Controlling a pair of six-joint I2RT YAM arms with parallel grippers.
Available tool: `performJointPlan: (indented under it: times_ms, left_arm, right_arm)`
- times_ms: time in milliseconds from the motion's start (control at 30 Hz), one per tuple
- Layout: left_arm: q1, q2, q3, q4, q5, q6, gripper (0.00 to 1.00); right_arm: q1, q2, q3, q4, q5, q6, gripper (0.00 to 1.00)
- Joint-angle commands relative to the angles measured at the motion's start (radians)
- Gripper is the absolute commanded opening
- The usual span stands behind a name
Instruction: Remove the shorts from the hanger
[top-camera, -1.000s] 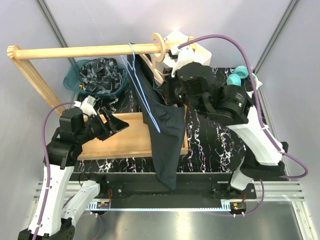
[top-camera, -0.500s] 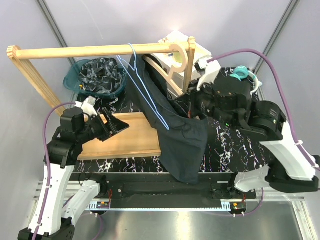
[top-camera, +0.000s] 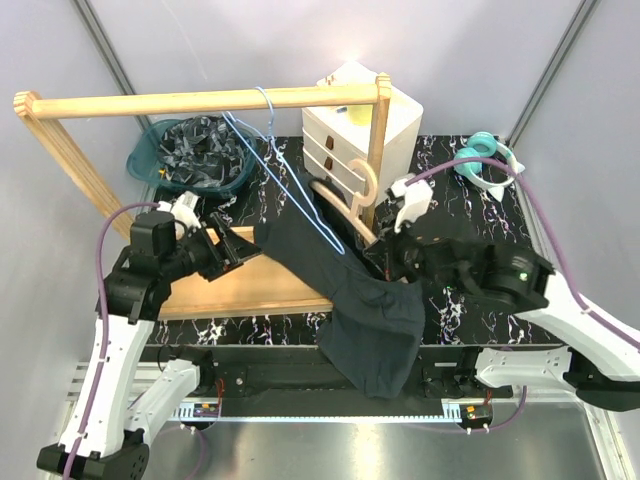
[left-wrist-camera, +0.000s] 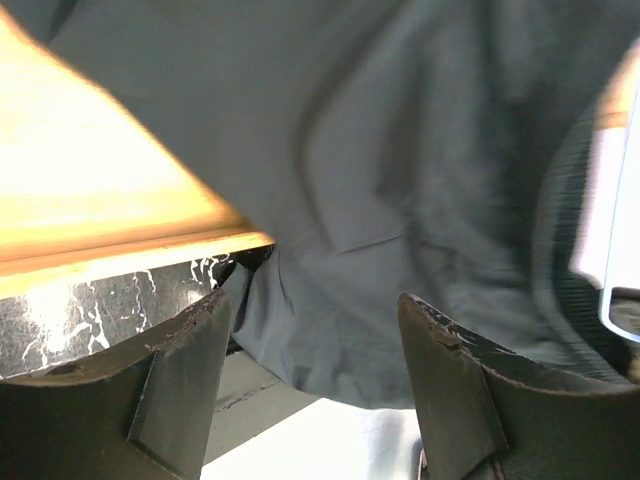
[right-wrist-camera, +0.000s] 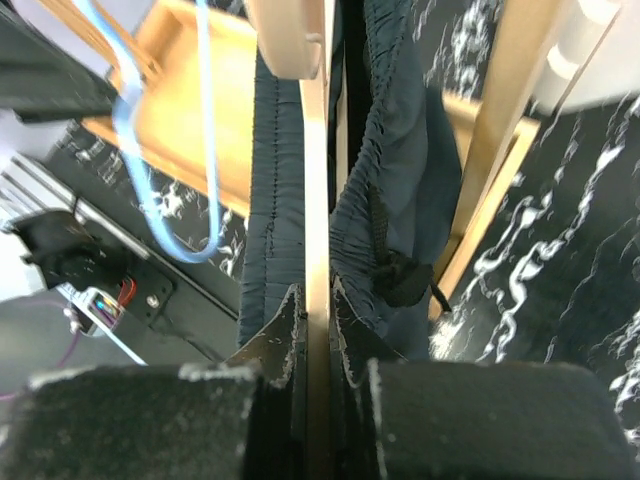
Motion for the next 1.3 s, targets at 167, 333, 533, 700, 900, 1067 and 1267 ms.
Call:
performJointPlan:
  times_ms: [167,333,533,700,900,1067,1267]
  left_arm:
    - [-0.001,0.007,-0.191,0.348,0.115,-0.158,0.68]
    - [-0.002,0.022,-0.294,0.514,0.127,-0.235,0.68]
    - [-0.025,0.105,-0.282,0.516,0.077,-0.172,0.68]
    - [-0.065,0.189,-0.236,0.505,0.015,-0.131,0.66]
    - [-0.07,0.286,-0.159,0.432,-0.074,-0.079,0.52]
    - [-0.07,0.344,-0.072,0.373,-0.173,0.009,0.17]
    - [-0.065,0.441,0.026,0.286,-0.301,0.085,0.0]
  right_arm:
    - [-0.007,0.01,-0.233,0.357,-0.19,0.105,0.0]
    - [-0.033,0.069,-0.267,0.403,-0.291,0.142,0.0]
    - [-0.059,0.095,-0.291,0.426,-0.383,0.171,0.0]
    - [-0.092,0.09,-0.293,0.423,-0.432,0.169,0.0]
    - [-0.099,0.087,-0.305,0.406,-0.453,0.155,0.0]
    - [-0.099,0.041,-0.36,0.383,-0.457,0.152,0.0]
    - [-0.102,-0.094,-0.491,0.394,-0.499,0.169,0.0]
